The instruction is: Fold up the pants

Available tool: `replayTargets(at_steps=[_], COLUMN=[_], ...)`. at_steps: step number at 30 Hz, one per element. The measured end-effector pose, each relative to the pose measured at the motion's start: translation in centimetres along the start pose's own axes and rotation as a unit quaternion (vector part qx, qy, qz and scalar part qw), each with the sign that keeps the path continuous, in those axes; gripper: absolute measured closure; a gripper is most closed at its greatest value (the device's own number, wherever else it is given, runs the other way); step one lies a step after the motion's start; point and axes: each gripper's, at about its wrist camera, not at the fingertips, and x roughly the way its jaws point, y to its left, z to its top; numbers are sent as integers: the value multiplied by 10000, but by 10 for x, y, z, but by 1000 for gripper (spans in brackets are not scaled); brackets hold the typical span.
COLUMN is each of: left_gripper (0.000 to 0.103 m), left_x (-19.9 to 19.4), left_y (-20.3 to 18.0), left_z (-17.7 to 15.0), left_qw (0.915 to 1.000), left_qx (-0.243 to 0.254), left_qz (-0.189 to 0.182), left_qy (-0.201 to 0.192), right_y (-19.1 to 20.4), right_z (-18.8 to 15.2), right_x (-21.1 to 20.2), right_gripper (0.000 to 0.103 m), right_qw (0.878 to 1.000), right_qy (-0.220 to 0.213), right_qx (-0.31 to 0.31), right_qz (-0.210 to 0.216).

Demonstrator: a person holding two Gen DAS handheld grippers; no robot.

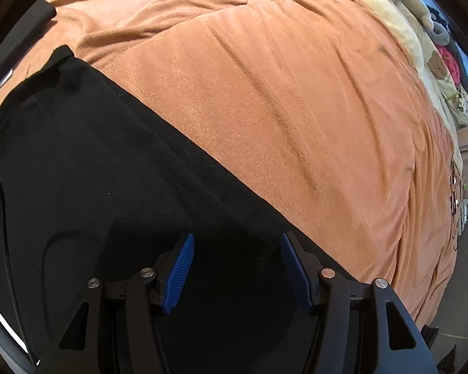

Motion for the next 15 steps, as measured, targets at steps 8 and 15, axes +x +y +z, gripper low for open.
replayTargets(at_steps=[8, 15], left_gripper=[43, 49], left_x=[5, 12], left_y=[3, 7], left_z=[10, 18], left_qw=[9996, 9980], left_qx=[-198, -382], left_qz=[-18, 172], left_qy=[180, 473], right_y=[25, 27], right_z=[20, 31], right_x=[41, 64], right_gripper=[46, 46], right_qw=[9949, 9832], right_qy=[278, 601], right_qx=[-866, -1579], right_qz=[431, 684])
